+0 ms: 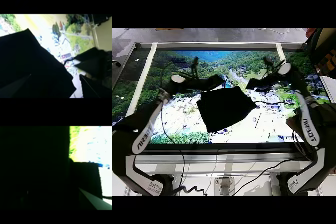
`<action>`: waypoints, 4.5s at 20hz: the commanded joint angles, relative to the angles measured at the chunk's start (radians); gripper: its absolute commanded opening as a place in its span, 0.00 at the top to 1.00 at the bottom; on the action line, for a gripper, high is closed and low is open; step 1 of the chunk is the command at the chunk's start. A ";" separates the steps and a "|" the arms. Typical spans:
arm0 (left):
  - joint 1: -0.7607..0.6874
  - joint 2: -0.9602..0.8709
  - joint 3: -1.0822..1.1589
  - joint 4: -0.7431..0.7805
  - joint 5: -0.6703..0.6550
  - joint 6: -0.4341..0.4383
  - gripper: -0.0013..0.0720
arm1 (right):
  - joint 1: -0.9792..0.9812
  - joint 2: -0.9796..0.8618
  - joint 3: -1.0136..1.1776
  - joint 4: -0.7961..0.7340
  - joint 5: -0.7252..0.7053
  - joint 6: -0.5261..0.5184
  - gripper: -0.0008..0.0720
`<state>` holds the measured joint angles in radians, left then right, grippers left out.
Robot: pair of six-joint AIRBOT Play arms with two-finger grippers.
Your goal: Fold the clothes and pants, and hang the long-sleeved shirts on hangers.
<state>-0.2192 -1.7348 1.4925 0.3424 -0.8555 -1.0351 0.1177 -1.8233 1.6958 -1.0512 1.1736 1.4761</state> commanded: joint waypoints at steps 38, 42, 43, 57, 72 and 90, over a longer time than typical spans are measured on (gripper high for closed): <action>0.100 0.315 0.001 0.610 -0.109 0.071 0.19 | 0.062 -0.097 0.072 0.437 -0.058 -0.110 0.96; 0.100 0.445 0.001 0.623 -0.106 0.072 0.18 | -0.065 0.064 0.071 0.411 0.018 -0.108 0.96; 0.100 0.470 0.001 0.624 -0.106 0.072 0.18 | -0.101 0.105 0.072 0.382 0.041 -0.102 0.96; 0.098 0.573 0.001 0.623 -0.124 0.074 0.18 | -0.869 0.758 0.071 -0.436 0.334 0.550 0.96; 0.098 0.570 0.001 0.623 -0.132 0.074 0.18 | -1.171 0.787 0.071 -0.623 0.545 0.599 0.04; 0.098 0.570 0.001 0.623 -0.132 0.074 0.18 | -0.271 0.622 0.073 -0.521 0.214 0.021 0.96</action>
<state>-0.1207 -1.1645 1.4929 0.9649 -0.9878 -0.9607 -0.3515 -1.1965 1.7683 -1.5436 1.4185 1.5845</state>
